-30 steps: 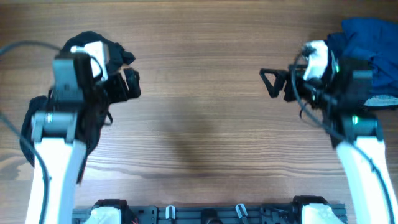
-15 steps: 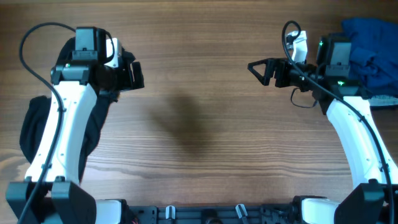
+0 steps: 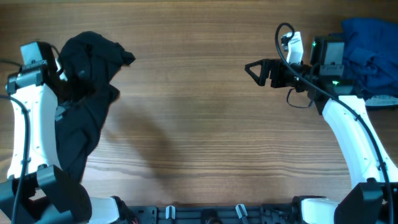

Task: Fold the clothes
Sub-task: 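Reach the left gripper down onto the crumpled black shirt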

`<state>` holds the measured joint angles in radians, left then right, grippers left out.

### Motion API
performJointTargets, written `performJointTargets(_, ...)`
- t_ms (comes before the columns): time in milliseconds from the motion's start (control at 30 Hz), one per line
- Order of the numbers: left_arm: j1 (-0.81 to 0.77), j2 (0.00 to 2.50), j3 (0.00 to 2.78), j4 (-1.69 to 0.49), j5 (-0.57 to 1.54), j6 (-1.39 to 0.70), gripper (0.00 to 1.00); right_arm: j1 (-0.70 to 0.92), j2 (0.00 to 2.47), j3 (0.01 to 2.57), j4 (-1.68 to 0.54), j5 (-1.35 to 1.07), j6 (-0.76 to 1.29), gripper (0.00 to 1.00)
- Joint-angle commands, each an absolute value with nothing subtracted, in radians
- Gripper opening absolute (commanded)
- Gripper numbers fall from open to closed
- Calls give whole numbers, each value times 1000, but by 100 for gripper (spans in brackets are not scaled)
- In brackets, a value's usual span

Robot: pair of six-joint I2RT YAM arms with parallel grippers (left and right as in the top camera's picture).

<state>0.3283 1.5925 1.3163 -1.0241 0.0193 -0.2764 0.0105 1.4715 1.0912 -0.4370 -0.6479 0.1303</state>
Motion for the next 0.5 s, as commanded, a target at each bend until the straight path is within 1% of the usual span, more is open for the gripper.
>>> performJointTargets(0, 353, 1610, 1246, -1024, 9, -340, 82, 16, 1483, 1113, -435, -620, 133, 100)
performJointTargets(67, 369, 1610, 1206, -1021, 9, -404, 79, 16, 1483, 1113, -435, -620, 133, 100)
performJointTargets(133, 391, 1610, 1159, -998, 10, -436, 80, 16, 1483, 1112, -435, -620, 133, 100)
performJointTargets(300, 463, 1610, 1026, -904, 10, -435, 80, 16, 1483, 1112, -434, -620, 132, 100)
performJointTargets(467, 498, 1610, 972, -823, 9, -423, 84, 16, 1483, 1112, -430, -612, 131, 100)
